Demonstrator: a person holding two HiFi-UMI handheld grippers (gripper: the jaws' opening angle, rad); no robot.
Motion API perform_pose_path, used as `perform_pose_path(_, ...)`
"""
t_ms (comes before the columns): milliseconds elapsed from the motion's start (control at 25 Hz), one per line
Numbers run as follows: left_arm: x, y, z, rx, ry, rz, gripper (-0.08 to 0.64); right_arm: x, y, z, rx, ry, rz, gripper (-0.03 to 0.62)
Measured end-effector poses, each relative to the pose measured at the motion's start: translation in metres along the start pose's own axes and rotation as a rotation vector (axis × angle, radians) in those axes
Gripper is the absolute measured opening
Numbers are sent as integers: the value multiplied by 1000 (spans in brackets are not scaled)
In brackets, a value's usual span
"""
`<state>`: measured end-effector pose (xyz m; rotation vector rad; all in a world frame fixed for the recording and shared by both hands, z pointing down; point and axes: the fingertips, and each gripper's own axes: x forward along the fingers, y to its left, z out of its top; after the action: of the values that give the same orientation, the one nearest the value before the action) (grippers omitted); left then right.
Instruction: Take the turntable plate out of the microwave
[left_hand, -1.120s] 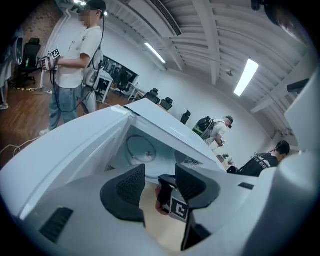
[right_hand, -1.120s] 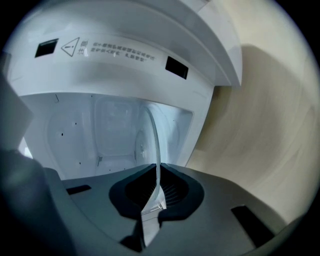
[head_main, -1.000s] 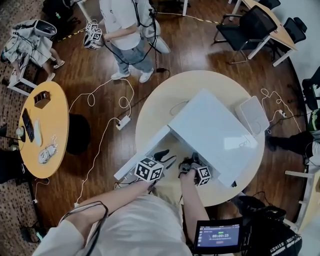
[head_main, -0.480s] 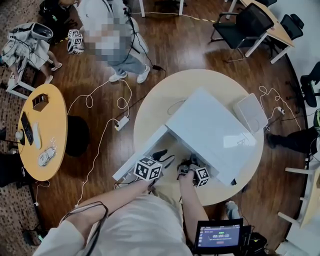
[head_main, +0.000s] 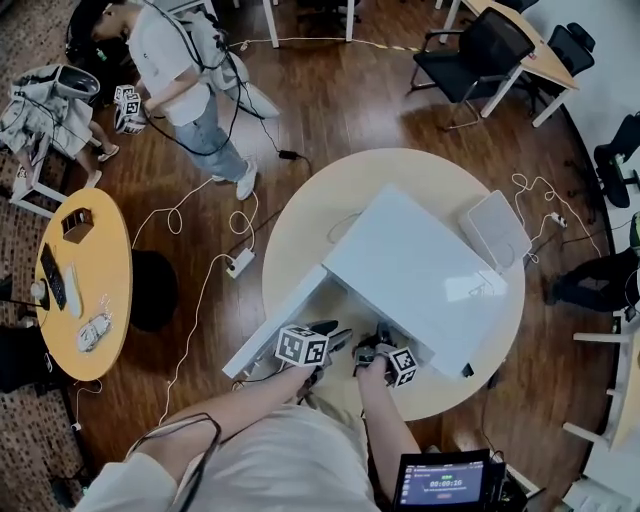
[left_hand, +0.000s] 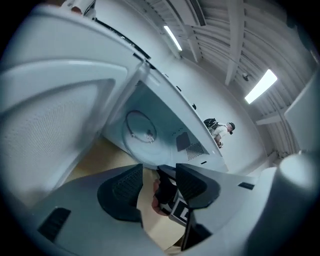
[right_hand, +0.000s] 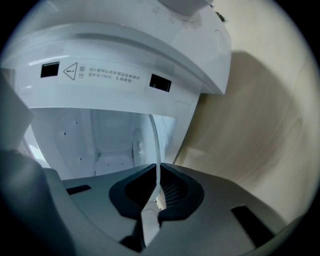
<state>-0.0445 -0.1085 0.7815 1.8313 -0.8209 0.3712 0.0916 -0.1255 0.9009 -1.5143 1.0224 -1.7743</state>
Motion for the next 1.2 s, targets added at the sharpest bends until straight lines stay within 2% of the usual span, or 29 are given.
perform_pose_path(200, 29, 25, -1, -94, 10, 36, 198, -1, -6, -2, 3, 10, -2, 28)
perform_pose_path(320, 42, 44, 3, -183, -5, 59, 198, -1, -6, -6, 7, 18, 0, 28)
perform_pose_path(440, 54, 56, 7, -228, -23, 68, 198, -2, -4, -10, 11, 25, 3, 28)
perform_pose_path(520, 62, 59, 4, -241, -21, 74, 198, -6, -5, -10, 11, 24, 1, 28)
perform_pose_path(680, 74, 66, 3, -182, -18, 122, 199, -5, -11, -8, 8, 22, 8, 28)
perform_pose_path(760, 79, 70, 4, -180, -33, 140, 199, -6, -13, -10, 6, 24, 6, 28)
perform_pose_path(960, 91, 79, 0, -236, -59, 164, 199, -8, -14, -8, 8, 22, 3, 28)
perform_pose_path(1200, 98, 83, 15, -335, -151, 90, 199, -11, -11, -10, -12, 32, 18, 28)
